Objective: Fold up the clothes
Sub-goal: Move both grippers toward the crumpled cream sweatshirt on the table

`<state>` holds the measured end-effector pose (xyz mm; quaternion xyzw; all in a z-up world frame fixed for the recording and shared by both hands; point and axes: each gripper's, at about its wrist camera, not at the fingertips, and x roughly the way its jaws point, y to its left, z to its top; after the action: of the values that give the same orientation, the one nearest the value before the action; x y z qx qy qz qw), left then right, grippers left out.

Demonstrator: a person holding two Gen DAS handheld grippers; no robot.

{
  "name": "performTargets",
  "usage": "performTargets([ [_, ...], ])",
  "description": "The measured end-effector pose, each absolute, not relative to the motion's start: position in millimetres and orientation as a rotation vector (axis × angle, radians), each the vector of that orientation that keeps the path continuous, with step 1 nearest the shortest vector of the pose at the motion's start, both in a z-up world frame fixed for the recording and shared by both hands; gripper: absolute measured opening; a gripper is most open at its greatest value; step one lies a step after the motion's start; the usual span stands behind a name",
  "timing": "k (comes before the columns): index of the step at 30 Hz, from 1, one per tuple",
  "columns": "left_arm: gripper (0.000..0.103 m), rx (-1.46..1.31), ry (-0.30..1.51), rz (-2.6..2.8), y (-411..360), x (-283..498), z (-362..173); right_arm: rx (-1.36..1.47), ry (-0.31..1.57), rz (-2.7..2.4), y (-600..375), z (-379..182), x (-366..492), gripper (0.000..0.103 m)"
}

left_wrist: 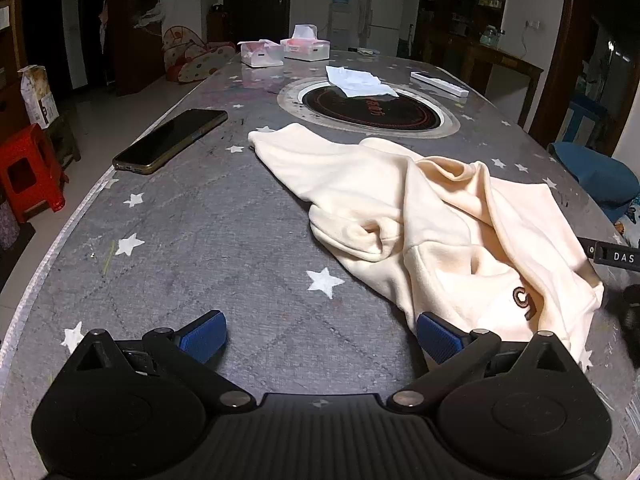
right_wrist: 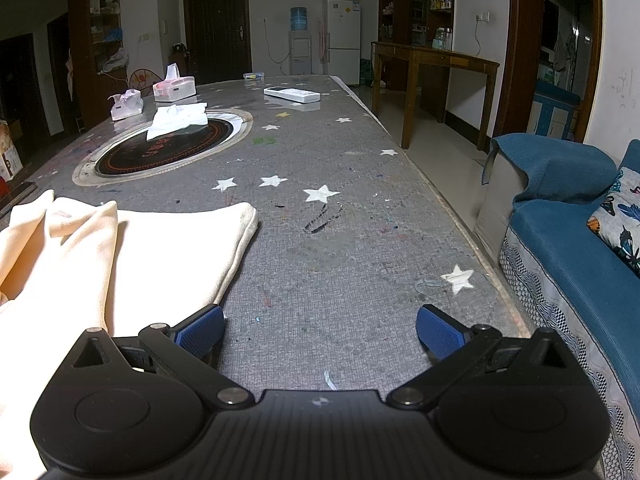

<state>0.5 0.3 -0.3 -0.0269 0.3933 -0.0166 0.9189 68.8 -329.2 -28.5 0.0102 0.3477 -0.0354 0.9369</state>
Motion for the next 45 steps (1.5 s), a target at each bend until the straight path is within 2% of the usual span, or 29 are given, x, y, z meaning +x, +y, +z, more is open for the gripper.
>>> performTargets([
  [31, 0.103, -0.063, 0.812, -0.028, -14, -14, 2, 0.058, 0.652, 0.114, -308, 10, -16, 0.103],
  [45, 0.103, -0.067, 0.770, -0.060, -22, -15, 15, 0.034, 0.649, 0.190, -287, 15, -25, 0.103],
])
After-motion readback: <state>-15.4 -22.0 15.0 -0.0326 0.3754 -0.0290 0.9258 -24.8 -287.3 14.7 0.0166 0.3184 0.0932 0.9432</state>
